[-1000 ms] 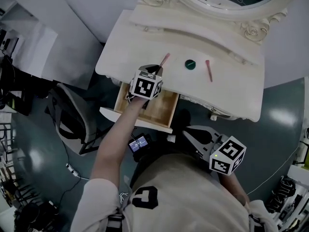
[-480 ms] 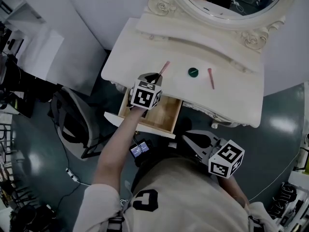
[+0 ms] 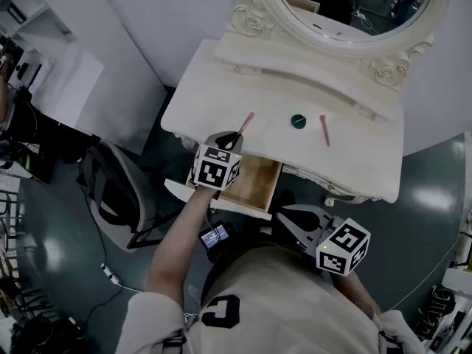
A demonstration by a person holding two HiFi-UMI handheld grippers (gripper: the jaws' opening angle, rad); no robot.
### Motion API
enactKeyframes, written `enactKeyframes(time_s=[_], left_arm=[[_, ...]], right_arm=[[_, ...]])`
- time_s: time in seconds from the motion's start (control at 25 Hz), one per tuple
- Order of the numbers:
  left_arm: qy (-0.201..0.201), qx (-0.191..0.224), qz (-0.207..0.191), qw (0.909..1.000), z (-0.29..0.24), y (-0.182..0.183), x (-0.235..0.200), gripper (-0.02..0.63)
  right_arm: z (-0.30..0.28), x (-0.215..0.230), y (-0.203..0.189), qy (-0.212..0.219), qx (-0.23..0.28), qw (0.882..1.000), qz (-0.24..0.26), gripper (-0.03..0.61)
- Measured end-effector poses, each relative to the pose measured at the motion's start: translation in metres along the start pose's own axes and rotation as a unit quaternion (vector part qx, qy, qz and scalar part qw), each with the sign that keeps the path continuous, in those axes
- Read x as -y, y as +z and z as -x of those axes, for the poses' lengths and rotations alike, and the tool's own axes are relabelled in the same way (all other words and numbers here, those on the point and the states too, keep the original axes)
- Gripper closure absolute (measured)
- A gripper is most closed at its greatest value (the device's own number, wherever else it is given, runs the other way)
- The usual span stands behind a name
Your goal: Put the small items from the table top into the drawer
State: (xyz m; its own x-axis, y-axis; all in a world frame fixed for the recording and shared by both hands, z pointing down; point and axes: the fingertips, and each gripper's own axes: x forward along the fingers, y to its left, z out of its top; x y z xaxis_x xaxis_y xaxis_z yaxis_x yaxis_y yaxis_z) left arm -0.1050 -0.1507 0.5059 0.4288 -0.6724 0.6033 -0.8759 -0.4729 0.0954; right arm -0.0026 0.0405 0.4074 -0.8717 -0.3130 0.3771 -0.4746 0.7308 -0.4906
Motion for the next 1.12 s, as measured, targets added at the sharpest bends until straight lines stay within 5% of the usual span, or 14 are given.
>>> enactKeyframes(time_s=[1.12], left_arm=[[0.046,0.003,0.071,0.9964,0.082,-0.068,-0.043,0.528]], right_arm=[[-0.051,-0.035,-0.006,0.072,-0.052,0.996,0.029,0.549]])
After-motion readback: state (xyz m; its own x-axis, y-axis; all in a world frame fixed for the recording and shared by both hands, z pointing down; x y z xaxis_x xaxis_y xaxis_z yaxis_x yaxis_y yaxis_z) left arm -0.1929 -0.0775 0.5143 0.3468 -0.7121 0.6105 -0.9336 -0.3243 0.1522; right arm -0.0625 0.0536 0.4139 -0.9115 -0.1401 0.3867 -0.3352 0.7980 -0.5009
